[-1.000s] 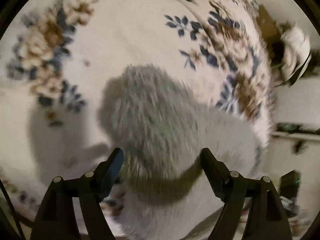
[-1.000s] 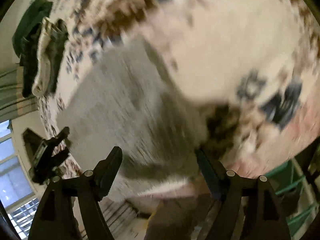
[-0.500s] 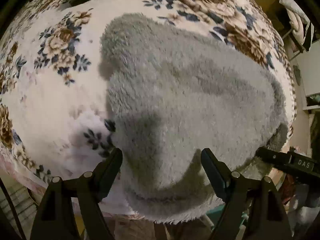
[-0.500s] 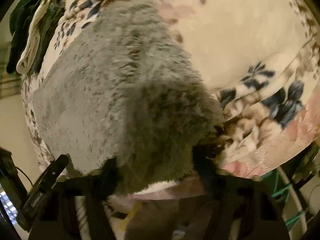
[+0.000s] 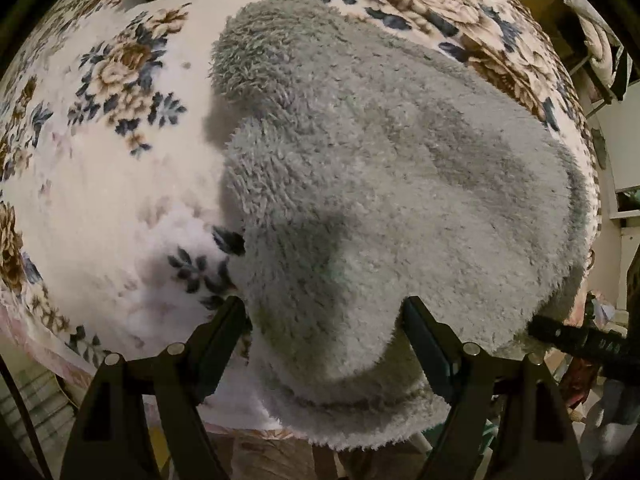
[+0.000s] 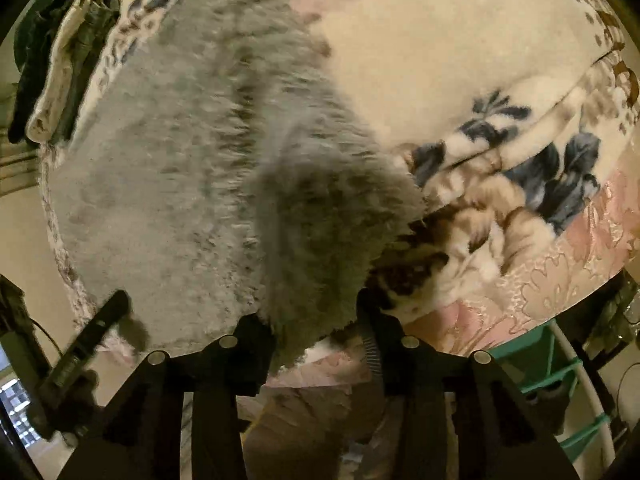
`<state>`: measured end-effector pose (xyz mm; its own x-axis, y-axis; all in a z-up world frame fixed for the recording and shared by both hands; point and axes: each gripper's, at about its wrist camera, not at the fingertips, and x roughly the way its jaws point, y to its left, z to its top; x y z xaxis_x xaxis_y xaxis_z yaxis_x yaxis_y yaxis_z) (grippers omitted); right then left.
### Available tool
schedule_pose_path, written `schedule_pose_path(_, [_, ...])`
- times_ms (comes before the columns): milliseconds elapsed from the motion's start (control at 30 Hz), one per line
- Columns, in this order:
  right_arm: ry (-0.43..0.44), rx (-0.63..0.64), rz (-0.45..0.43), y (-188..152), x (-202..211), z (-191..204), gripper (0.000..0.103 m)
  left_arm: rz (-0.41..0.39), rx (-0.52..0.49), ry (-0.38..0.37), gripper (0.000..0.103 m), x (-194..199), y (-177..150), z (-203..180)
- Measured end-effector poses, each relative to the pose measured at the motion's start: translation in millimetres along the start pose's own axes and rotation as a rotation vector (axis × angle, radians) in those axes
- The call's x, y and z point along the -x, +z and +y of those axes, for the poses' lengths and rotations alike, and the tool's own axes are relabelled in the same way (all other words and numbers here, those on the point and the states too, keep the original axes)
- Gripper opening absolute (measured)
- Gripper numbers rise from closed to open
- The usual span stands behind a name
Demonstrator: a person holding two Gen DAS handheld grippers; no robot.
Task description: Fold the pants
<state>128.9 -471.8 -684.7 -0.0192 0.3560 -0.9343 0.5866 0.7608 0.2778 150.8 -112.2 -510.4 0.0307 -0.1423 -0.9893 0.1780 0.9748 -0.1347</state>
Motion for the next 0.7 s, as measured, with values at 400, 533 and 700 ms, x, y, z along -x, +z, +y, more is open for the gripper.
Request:
schedule_pose_path(400, [0.517, -0.506, -0.031, -28, -51, -90, 0.007, 0.094, 0.102, -0.125, 0.099, -43, 27, 29])
schedule_pose_path(533, [0.899, -0.6, 0.065, -40, -95, -100, 0.007, 0.102, 0.114, -0.132, 0.099, -40, 28, 31])
schedule_pose_path(700, [0.522, -0.329, -0.016, -26, -48, -79, 0.08, 0.096, 0.084, -0.119, 0.099, -27, 21, 29])
